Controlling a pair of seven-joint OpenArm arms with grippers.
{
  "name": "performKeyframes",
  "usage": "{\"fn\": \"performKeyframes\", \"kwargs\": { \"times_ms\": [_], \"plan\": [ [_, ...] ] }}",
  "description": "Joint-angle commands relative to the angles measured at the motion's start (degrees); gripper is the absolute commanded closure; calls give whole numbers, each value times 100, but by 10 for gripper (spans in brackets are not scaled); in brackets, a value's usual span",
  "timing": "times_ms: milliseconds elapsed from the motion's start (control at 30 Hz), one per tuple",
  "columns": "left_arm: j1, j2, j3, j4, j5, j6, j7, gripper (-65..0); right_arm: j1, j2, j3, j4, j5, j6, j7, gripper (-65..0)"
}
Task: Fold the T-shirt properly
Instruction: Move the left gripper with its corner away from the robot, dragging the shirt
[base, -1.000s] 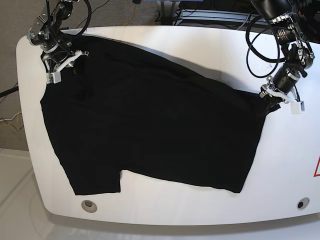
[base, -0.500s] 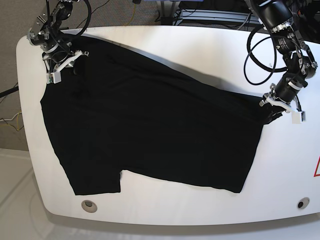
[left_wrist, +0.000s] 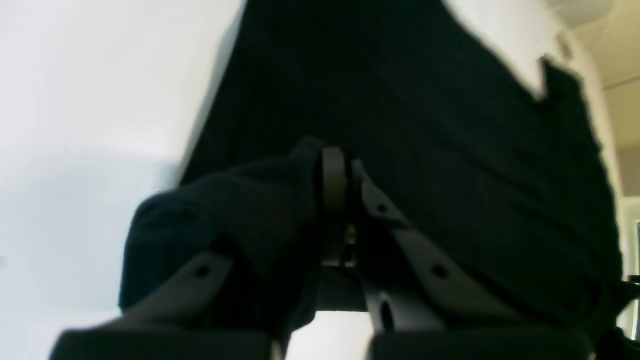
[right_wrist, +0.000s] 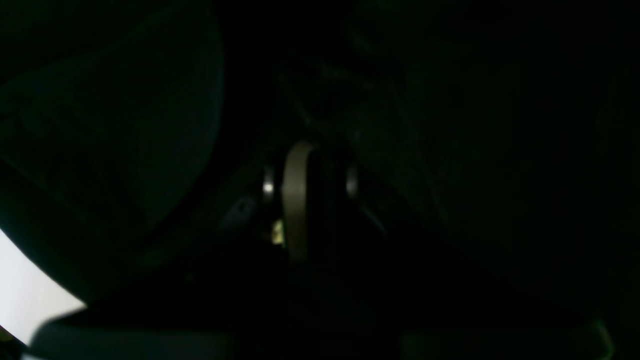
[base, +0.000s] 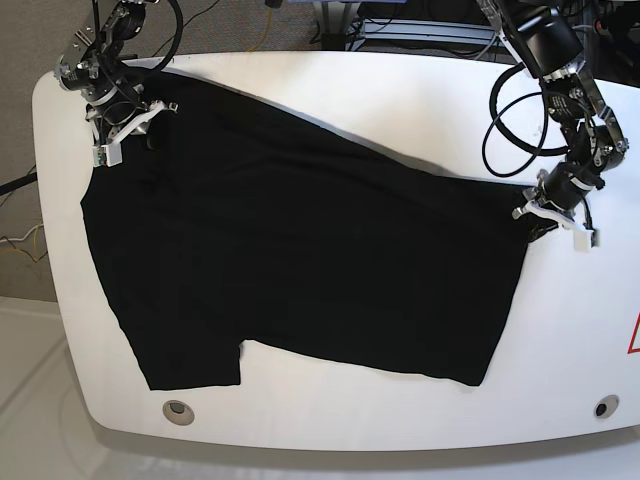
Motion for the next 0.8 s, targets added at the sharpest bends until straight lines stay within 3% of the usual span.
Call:
{"fn": "performKeyframes", "kwargs": {
  "times_ms": [0, 600, 767],
  "plan": [
    [-205, -95, -22, -20, 34, -37, -148, -16, -80, 35, 13, -8, -366, -58, -397, -86],
    [-257, -104, 531, -371, 869, -54, -1335, -26, -36, 35, 4, -8, -366, -58, -397, -87],
    [-222, -104, 742, -371, 957, -63, -1652, -139, -36, 35, 4, -8, -366, -58, -397, -87]
  ]
}}
